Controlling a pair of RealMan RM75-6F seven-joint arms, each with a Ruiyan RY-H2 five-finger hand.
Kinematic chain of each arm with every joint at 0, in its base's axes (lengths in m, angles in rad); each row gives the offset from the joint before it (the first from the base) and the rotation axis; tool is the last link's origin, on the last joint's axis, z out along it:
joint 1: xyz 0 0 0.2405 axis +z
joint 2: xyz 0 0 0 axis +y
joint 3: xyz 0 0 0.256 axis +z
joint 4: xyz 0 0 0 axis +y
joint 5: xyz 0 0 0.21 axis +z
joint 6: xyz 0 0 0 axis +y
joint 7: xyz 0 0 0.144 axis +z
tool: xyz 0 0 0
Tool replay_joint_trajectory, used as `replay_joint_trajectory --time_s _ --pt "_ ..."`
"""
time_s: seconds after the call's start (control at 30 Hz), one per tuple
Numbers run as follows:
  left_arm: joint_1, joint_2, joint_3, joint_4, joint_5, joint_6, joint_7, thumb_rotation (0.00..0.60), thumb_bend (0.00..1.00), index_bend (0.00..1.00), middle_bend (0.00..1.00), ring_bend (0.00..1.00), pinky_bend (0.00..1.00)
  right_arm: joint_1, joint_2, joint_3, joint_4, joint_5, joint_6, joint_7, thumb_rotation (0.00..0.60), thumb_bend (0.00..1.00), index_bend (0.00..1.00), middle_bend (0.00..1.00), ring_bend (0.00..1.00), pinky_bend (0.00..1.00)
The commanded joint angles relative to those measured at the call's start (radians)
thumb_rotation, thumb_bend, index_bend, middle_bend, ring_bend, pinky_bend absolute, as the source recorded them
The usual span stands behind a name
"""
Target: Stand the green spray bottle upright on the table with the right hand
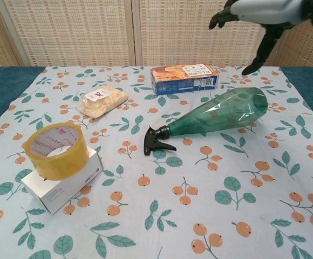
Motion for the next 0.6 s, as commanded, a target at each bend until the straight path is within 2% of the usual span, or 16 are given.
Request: replay_joint_trajectory --time_s 0.03,0.2,0.43,0.6 --pt "-0.001 0.001 0.0 0.0 0.002 0.0 -0.004 0.6 0.28 0.0 0.0 0.0 0.09 0.094 -0.1 -0.038 -0.002 0.105 0.022 -0.069 0.6 0.0 0.13 0.15 0.0 0.08" --pt "-0.002 0.003 0.0 -0.002 -0.001 -0.003 -0.012 0.6 0.28 0.0 0.0 0.0 0.09 0.129 -0.156 -0.06 0.024 0.167 0.056 -0.065 0.6 0.0 0.15 0.16 0.0 0.09" --pt "-0.002 0.004 0.002 -0.005 0.002 -0.003 -0.014 0.6 0.28 0.0 0.0 0.0 0.09 0.157 -0.187 -0.095 0.056 0.212 0.077 -0.084 0.6 0.0 0.2 0.18 0.0 0.09" --pt "-0.003 0.005 0.002 -0.008 0.003 -0.004 -0.019 0.6 0.28 0.0 0.0 0.0 0.09 0.17 -0.244 -0.132 0.15 0.227 0.061 -0.052 0.6 0.0 0.22 0.19 0.0 0.09"
